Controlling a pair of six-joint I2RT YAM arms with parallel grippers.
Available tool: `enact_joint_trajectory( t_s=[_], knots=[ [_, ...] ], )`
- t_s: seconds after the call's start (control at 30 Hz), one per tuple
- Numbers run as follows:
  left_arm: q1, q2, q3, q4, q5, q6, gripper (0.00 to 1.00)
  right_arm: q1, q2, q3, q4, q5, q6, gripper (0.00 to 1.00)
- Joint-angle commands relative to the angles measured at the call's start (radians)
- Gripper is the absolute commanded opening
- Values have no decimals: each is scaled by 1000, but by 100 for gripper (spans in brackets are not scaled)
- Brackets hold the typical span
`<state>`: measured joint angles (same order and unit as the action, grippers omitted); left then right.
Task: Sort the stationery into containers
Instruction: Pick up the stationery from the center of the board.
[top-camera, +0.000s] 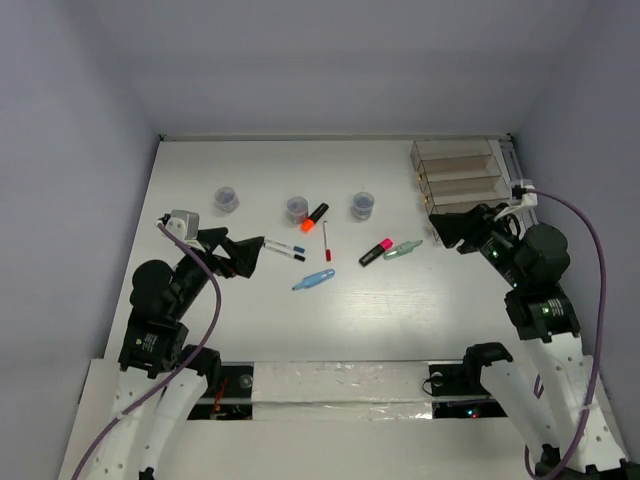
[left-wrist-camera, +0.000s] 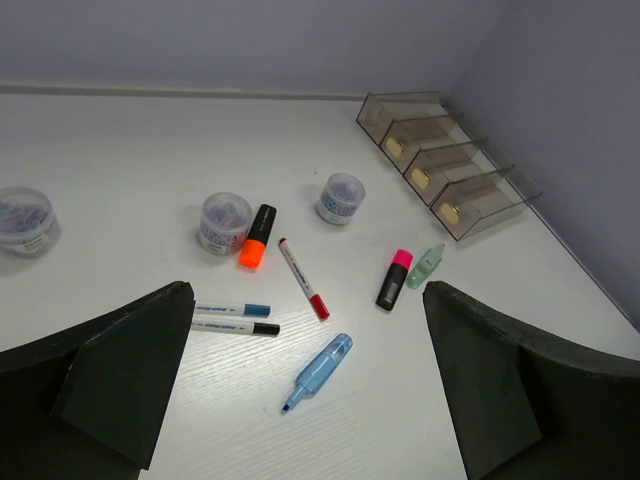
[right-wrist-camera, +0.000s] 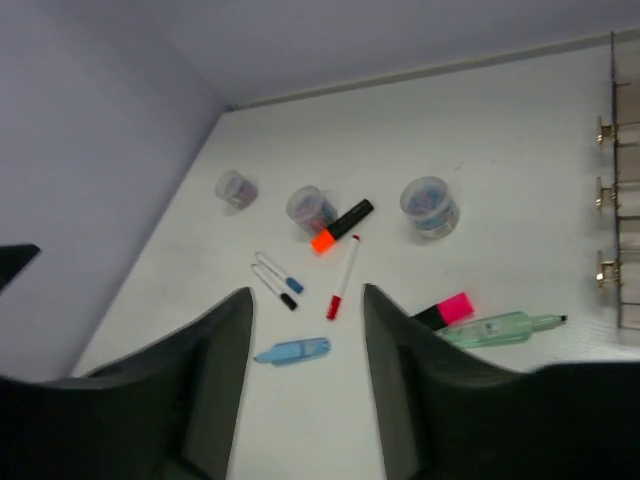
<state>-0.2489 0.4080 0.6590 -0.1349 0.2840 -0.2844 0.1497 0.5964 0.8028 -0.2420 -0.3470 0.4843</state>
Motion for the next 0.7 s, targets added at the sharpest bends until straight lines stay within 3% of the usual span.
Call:
enact_joint_trajectory(
  t_s=[0.0,0.03,0.07,0.27,0.3,0.33,0.4,0.47,0.53,0.67],
  knots=[
    [-4,-5,44,18,-2,13,99,-6,20,6,33,-33,-4,41],
    [-4,-11,41,21,-2,13,99,-6,28,13,32,-52,-12,17],
    [-4,-20,33,23,0,5,99,-6,39,15,32,-64,-15,12],
    [-4,-47,16,55,1,-62,99,46,250,-4,93,-103,-18,21],
    [-4,-48,8,61,-11,-73,99,89,291,10,96,-62,-29,24],
    [-4,-44,4,69,-17,-103,99,200,334,30,98,0,-44,39],
    [-4,-17,-10,89,-16,-130,99,295,485,85,72,173,-93,59],
    [-4,17,-30,128,-8,-189,99,339,599,147,73,270,-116,81],
    [-4,46,-56,175,21,-231,99,340,655,171,104,310,-119,98],
    [-4,129,-56,221,27,-257,98,340,859,297,67,354,-179,100]
  ],
)
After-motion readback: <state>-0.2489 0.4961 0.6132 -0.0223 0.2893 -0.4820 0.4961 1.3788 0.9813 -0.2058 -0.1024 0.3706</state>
